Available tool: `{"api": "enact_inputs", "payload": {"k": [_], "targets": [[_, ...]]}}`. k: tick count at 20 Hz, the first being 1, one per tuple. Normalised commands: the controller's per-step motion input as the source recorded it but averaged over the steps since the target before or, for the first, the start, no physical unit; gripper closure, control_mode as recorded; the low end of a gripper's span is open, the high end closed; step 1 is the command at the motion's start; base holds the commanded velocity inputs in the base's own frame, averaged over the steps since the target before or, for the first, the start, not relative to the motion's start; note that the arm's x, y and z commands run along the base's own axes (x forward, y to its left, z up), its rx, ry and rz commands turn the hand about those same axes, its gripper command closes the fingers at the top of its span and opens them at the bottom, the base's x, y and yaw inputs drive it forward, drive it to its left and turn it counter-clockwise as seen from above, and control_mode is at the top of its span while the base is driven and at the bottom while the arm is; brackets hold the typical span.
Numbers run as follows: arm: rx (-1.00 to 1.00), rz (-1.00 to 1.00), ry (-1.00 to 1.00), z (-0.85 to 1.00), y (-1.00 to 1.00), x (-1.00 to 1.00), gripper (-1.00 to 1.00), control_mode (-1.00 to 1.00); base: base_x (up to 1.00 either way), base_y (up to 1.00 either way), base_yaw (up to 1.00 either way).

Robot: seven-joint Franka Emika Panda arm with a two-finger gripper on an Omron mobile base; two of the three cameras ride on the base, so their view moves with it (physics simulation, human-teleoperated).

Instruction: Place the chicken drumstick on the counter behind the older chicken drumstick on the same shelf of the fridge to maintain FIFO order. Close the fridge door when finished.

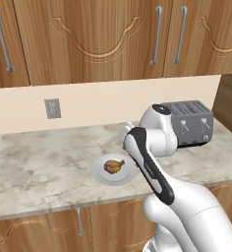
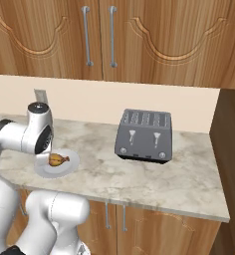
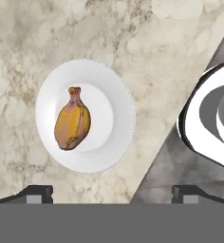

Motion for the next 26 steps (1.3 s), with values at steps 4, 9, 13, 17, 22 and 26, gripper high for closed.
{"api": "enact_inputs", "payload": {"k": [4,9,13,17,22,26], "targets": [[0.06,0.0,0.0,-0.36,-0.03,0.22,-1.0,-1.0,0.0,0.0,0.0],[0.04,0.0,0.01,-0.32,-0.02,0.05,-1.0,-1.0,0.0,0.0,0.0],[0.04,0.0,0.0,-0.32,-0.04,0.0,-1.0,-1.0,0.0,0.0,0.0],[0.01,0.0,0.0,-0.2,0.0,0.04,-1.0,-1.0,0.0,0.0,0.0],[0.01,0.0,0.0,-0.11,0.0,0.15,-1.0,-1.0,0.0,0.0,0.0],[0.0,0.0,0.0,-0.14,0.0,0.26,-1.0,-1.0,0.0,0.0,0.0]]}}
